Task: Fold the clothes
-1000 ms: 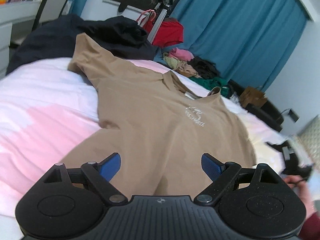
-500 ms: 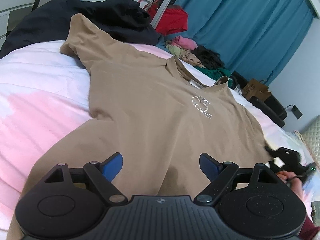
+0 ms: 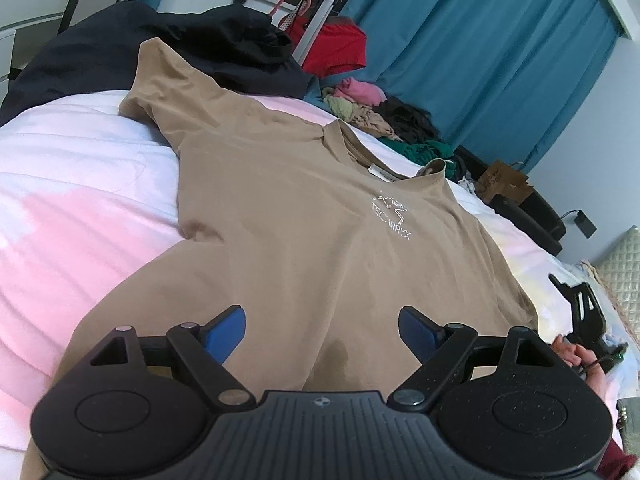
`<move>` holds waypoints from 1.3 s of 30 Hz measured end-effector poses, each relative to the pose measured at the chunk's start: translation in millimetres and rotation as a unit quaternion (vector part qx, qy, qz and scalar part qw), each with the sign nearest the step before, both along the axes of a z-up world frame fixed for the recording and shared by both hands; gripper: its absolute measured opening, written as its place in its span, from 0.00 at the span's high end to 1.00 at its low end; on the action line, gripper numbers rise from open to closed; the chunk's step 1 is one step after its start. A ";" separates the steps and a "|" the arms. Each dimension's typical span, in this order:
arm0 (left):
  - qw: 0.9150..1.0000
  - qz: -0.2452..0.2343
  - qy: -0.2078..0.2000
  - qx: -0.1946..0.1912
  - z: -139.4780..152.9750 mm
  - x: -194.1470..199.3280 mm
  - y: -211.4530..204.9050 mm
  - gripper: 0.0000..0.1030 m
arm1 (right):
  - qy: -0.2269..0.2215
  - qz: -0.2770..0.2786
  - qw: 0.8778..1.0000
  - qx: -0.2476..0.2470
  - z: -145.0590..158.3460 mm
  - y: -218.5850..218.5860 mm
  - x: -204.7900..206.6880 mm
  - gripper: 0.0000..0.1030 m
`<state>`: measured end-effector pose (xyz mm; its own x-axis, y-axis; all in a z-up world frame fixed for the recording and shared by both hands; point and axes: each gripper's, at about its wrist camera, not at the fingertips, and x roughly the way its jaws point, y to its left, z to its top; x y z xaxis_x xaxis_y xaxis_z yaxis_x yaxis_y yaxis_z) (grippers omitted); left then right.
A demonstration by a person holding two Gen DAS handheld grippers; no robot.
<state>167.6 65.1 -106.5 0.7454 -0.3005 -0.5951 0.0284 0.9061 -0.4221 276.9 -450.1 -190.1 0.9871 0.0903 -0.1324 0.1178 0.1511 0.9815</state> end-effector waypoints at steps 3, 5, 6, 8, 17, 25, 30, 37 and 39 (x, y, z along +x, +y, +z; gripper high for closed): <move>1.000 -0.005 0.001 0.003 -0.9 0.3 -1.2 0.17 | 0.014 0.030 0.999 -0.018 -1.0 2.1 22.3 0.22; 1.000 -0.010 0.003 0.005 -2.5 1.6 -3.4 0.17 | 0.024 0.046 0.998 -0.033 -1.5 3.5 36.3 0.22; 1.000 -0.012 0.004 0.007 -3.7 2.8 -4.8 0.17 | 0.027 0.047 0.998 -0.041 -1.1 3.7 42.1 0.23; 1.000 -0.017 0.006 0.012 -6.1 5.0 -8.1 0.17 | 0.029 0.047 0.997 -0.047 -1.7 2.8 54.2 0.22; 0.999 -0.032 0.019 0.024 -18.3 16.5 -18.2 0.17 | -0.007 0.041 0.992 -0.119 20.1 1.3 85.9 0.74; 0.999 -0.036 0.019 0.032 -19.1 16.2 -20.5 0.17 | -0.006 -0.036 0.983 -0.178 44.4 -19.9 54.2 0.96; 0.999 -0.032 0.013 0.029 -15.2 12.0 -16.8 0.17 | 0.035 -0.078 0.986 -0.145 25.9 -38.8 28.3 0.93; 0.999 -0.027 0.010 0.026 -11.9 10.8 -14.3 0.17 | 0.056 -0.041 0.995 -0.078 15.6 -34.6 20.0 0.32; 0.999 -0.025 0.009 0.026 -11.4 10.8 -13.7 0.17 | 0.054 -0.075 0.990 -0.104 28.1 -31.6 3.6 0.14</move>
<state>178.4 51.4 -117.9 0.7190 -0.3053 -0.6244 0.0674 0.9247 -0.3746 280.5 -481.7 -162.0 0.9663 -0.0959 -0.2389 0.2572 0.3216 0.9113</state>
